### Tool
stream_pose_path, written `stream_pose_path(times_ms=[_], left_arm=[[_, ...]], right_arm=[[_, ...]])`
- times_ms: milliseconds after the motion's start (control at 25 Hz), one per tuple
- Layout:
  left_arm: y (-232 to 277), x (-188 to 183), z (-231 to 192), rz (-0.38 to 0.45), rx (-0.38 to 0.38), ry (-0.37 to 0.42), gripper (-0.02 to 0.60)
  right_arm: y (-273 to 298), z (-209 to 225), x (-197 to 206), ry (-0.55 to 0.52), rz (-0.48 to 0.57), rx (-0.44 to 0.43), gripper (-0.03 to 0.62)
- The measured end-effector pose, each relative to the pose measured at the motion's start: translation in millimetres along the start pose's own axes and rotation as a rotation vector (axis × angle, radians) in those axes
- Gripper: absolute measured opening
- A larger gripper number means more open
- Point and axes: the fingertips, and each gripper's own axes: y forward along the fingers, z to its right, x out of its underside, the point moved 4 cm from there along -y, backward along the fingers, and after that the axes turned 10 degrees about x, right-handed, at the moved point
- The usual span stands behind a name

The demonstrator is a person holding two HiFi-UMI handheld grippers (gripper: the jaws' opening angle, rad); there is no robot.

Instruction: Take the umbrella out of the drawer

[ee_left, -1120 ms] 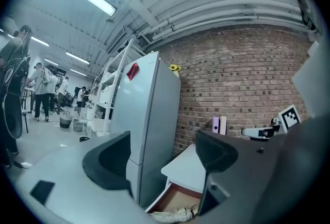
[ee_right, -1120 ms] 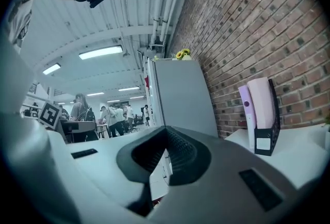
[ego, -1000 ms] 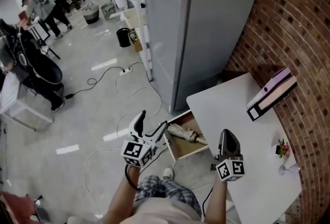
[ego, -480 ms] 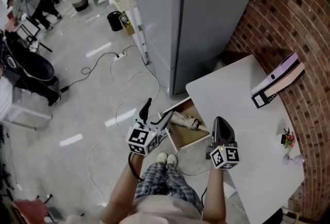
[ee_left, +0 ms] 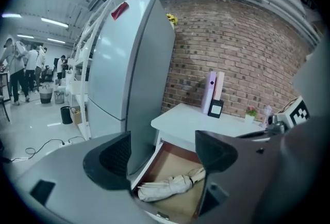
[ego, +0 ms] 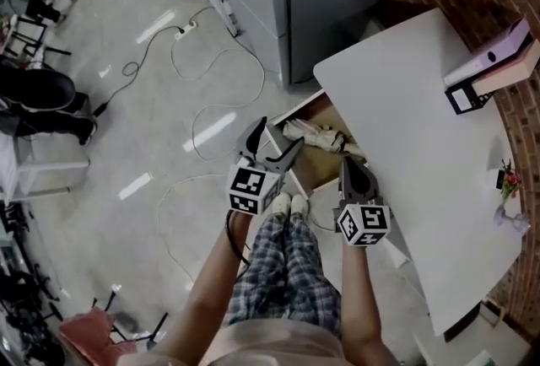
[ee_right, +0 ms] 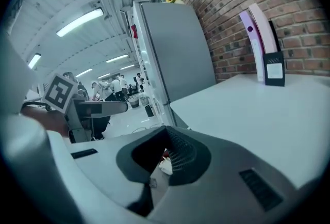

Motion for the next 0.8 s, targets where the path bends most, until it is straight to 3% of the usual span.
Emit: stream_pose_path(times_ms=[280, 440, 640, 800], left_arm=[[46, 79, -4, -0.158, 0.108, -0.001, 0.379], [79, 115, -10, -0.250, 0.178, 0.045, 0.379], [122, 156, -12, -0.412, 0.290, 0.239, 0.379], [149, 186, -11, -0.601, 0.397, 0.428, 0.379]], right_arm=[[33, 5, 73, 0.043, -0.096, 0.047, 0.018], [54, 12, 102, 0.063, -0.126, 0.072, 0.018], [67, 26, 126, 0.102, -0.166, 0.124, 0.018], [75, 38, 139, 0.130, -0.212, 0.180, 0.018]])
